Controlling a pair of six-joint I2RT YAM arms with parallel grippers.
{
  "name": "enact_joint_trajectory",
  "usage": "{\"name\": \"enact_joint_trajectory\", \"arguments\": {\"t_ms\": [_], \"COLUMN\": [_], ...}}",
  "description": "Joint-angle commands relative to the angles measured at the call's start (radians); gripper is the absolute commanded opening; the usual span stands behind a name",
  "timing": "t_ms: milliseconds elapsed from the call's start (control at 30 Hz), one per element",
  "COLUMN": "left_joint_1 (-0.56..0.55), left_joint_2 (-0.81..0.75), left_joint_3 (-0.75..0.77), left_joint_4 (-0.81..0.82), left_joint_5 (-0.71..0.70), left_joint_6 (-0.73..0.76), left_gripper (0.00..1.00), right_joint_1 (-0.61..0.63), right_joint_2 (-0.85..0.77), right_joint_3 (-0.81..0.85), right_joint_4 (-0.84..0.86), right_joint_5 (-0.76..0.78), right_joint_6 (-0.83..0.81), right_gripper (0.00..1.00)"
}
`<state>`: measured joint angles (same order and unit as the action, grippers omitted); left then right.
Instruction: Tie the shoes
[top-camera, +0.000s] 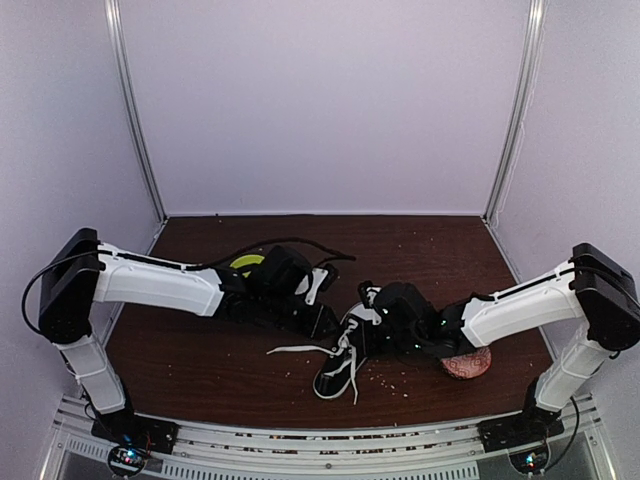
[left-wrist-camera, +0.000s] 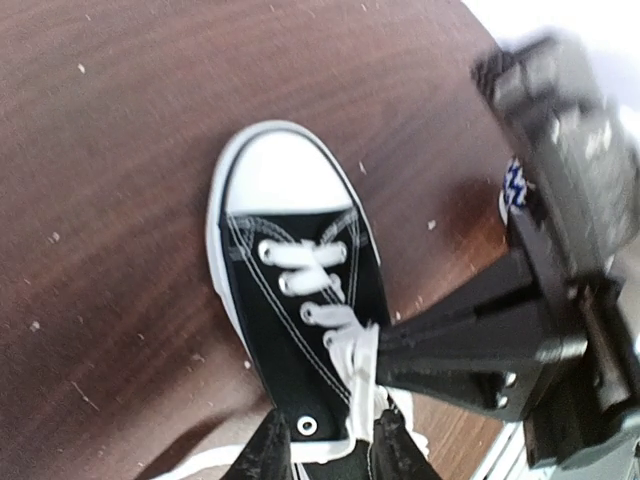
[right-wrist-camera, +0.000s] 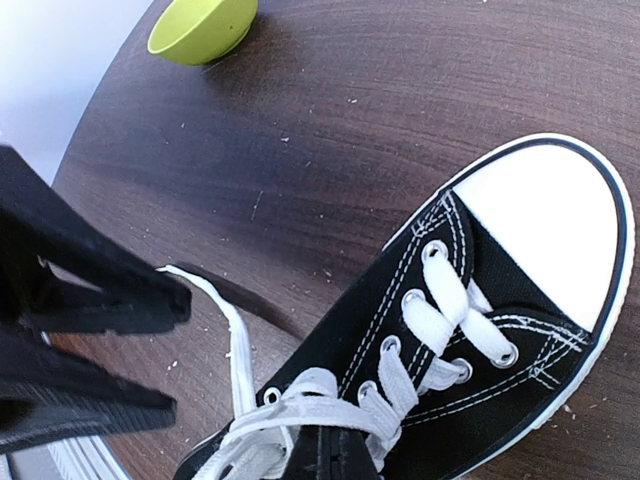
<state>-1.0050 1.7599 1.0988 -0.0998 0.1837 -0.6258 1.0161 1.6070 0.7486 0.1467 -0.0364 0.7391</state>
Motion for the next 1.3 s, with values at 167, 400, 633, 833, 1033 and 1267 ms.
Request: {"name": "enact_joint_trajectory", "arguments": {"t_ms": [167, 400, 633, 833, 1033, 1267], "left_joint_1": [0.030, 0.038, 0.042, 0.042, 0.042, 0.042], "left_joint_2": [0.086, 0.133, 0.151, 0.153, 0.165, 0.181], "left_joint_3": [0.090, 0.099, 0.081, 0.076, 0.072, 0.056], "left_joint_4": [-0.016, 0.040, 0.118, 0.144, 0.163, 0.195], "left_joint_5": [-0.005, 0.045, 0.074, 0.079, 0.102, 0.146], "left_joint_6": [-0.052, -0.083, -0.113, -0.121, -0.126, -0.135], "left_gripper": [0.31, 0.31, 0.31, 0.31, 0.30, 0.25], "right_joint_1": [-0.005, -0.005, -0.005, -0.004, -0.004, -0.004], "right_joint_2": [-0.001, 0.001, 0.004, 0.006, 0.006, 0.006], "right_joint_3": [-0.014, -0.013, -0.013, -0.013, -0.014, -0.015], "right_joint_4": [0.012, 0.016, 0.015, 0.017, 0.016, 0.016], "right_joint_5": [0.028, 0.025, 0.022, 0.021, 0.021, 0.023], "right_joint_6": [0.010, 0.008, 0.008, 0.009, 0.008, 0.009], "right_gripper": [0.00, 0.00, 0.00, 0.00, 0.00, 0.00]}}
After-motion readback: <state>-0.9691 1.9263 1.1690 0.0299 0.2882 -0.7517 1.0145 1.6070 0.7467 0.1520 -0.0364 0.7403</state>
